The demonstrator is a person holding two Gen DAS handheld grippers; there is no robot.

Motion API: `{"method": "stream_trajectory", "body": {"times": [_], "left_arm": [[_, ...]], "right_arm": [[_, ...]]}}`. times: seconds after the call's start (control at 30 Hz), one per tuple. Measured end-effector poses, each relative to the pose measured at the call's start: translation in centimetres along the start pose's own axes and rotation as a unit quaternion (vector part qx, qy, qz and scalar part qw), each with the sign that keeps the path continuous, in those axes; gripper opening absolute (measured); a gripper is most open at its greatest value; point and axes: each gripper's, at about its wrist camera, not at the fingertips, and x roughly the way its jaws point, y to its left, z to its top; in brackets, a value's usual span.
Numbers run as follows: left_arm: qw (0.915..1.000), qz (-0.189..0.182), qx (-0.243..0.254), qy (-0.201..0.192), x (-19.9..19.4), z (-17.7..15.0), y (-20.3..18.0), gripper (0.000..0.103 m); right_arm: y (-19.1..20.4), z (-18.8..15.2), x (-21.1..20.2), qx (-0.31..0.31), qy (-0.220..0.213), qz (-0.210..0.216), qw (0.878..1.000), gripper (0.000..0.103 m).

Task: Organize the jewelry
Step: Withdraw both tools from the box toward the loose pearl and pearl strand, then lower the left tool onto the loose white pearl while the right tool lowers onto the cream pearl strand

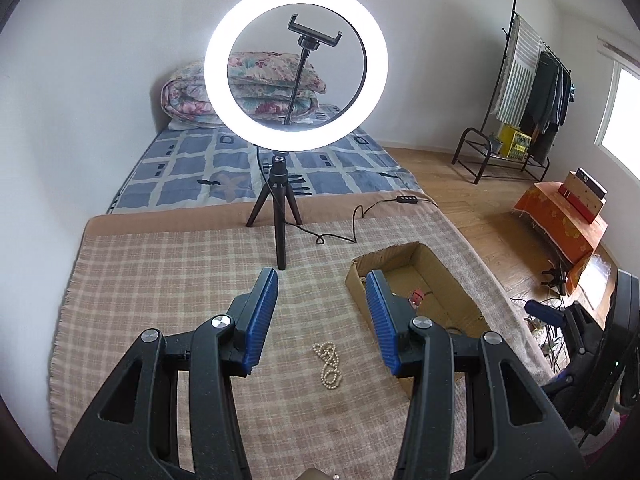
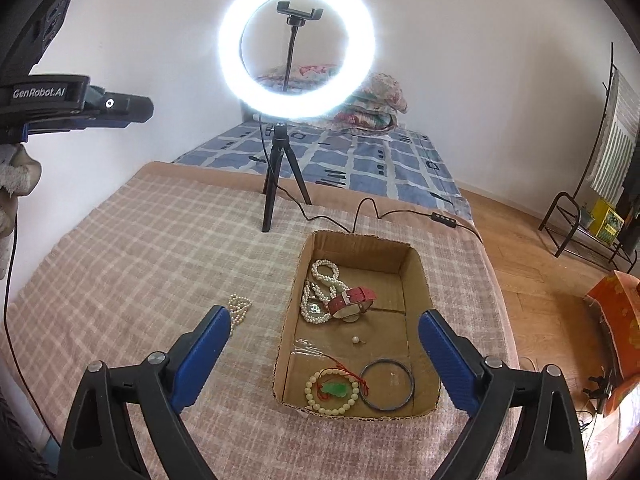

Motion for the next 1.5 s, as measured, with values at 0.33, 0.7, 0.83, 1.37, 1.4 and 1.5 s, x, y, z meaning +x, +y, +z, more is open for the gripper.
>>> {"method": "stream_trajectory", "body": {"times": [0.33, 0.7, 0.83, 1.37, 1.4, 1.5], "left_arm": [[0.9993, 0.037, 0.011, -0.003, -2.3, -5.1, 2.0, 0.079], [0.9978, 0.014, -0.011, 0.064, -1.6, -13.3, 5.0, 0.079], [0.9966, -0.006, -0.006, 0.082, -1.4, -15.4, 4.7, 0.077], [0.9773, -0.094, 0.009, 0.190, 1.7, -22.1, 0.8, 0.031], [0.9766, -0.096, 0.007, 0.192, 1.8, -22.4, 0.7, 0.031], [0.9743, -0.100, 0.008, 0.201, 2.4, -23.0, 0.5, 0.031]], "right_arm": [[0.3, 0.6, -0.1, 0.015, -0.017, -0.005, 1.000, 0.103], [1.7, 1.1, 0.3, 0.030, -0.043, 0.033, 0.998, 0.103], [2.5, 1.2, 1.4, 0.041, -0.025, 0.065, 0.997, 0.102], [6.7, -0.7, 9.7, 0.081, 0.115, 0.193, 0.971, 0.055], [6.7, -0.7, 10.2, 0.086, 0.123, 0.195, 0.969, 0.054], [7.0, -1.2, 11.8, 0.102, 0.146, 0.205, 0.963, 0.050]]}}
